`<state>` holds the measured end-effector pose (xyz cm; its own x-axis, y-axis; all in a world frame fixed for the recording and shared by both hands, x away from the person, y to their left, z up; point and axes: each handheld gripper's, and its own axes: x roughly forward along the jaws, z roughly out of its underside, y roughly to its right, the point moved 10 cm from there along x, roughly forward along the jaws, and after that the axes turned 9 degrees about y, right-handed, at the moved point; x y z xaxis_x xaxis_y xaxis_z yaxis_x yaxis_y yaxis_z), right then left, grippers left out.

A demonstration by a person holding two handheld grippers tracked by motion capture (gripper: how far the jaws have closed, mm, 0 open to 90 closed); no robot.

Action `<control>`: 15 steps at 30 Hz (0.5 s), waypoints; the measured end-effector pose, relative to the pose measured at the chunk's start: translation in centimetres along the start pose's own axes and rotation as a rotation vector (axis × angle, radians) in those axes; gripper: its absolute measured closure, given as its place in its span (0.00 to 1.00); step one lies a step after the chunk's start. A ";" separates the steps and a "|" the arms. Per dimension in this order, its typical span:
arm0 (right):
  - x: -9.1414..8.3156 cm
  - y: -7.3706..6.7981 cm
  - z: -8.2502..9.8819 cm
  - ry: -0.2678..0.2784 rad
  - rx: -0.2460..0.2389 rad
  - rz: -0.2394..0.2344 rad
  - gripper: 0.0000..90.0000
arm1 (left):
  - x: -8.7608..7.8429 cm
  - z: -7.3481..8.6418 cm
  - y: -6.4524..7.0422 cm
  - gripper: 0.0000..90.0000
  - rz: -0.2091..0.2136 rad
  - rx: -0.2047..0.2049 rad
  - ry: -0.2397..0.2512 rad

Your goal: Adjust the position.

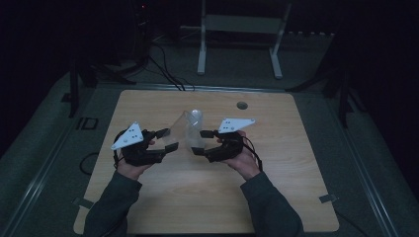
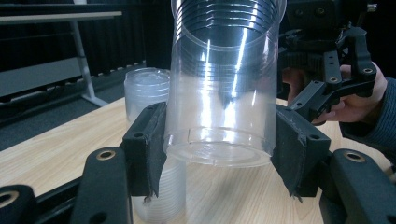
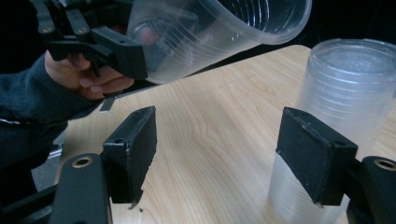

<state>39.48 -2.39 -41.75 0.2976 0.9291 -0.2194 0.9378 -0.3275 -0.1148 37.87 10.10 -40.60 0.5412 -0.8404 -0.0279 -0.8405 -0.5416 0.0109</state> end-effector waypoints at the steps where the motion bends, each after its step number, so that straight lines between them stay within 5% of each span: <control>1: 0.0 0.0 -0.1 0.005 0.003 -0.003 0.31 | 0.0 0.0 0.0 0.45 0.002 -0.001 0.000; 15: 0.2 -0.5 -1.3 0.072 0.056 -0.047 0.31 | 0.2 -0.4 0.6 0.45 0.029 -0.014 0.032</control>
<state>39.36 -1.79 -40.47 0.2678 0.9529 -0.1425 0.9401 -0.2908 -0.1779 37.48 9.63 -40.24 0.5170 -0.8560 0.0043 -0.8558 -0.5167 0.0255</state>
